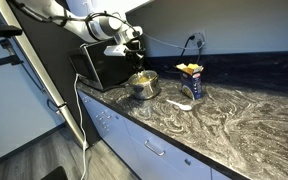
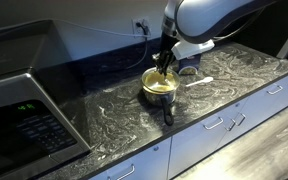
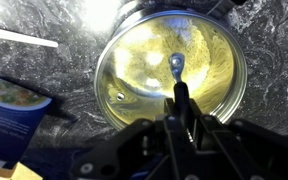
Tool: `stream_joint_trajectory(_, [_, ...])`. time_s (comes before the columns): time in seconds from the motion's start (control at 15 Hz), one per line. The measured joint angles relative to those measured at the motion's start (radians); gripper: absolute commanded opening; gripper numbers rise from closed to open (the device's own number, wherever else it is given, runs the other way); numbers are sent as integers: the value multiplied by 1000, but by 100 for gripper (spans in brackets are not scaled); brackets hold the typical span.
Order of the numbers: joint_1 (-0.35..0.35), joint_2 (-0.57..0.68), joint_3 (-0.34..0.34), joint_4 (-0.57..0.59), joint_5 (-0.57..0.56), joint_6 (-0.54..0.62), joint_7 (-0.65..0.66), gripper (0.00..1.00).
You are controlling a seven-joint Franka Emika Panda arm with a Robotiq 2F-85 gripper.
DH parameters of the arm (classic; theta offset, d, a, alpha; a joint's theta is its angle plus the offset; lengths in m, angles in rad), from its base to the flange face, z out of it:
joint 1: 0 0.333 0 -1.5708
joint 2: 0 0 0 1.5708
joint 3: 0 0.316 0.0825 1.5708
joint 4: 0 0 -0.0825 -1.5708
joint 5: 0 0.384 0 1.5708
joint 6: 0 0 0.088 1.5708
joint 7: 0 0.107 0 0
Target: Pour the contents of the box into the pot and cover the pot
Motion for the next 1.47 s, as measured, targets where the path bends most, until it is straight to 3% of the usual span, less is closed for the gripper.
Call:
stream_joint_trajectory(0.4, [12, 8, -1, 11, -37, -14, 18, 4])
stream_joint_trajectory(0.67, [13, 25, 0, 51, -36, -91, 18, 4])
stream_joint_trajectory(0.73, [14, 31, 1, 63, -36, -112, 18, 40])
stream_joint_trajectory(0.8, [14, 38, 2, 76, -36, -130, 17, 40])
stream_joint_trajectory(1.33, [15, 62, 7, 130, -27, -186, 17, 98])
stream_joint_trajectory(1.47, [15, 60, 7, 136, -27, -185, 17, 100])
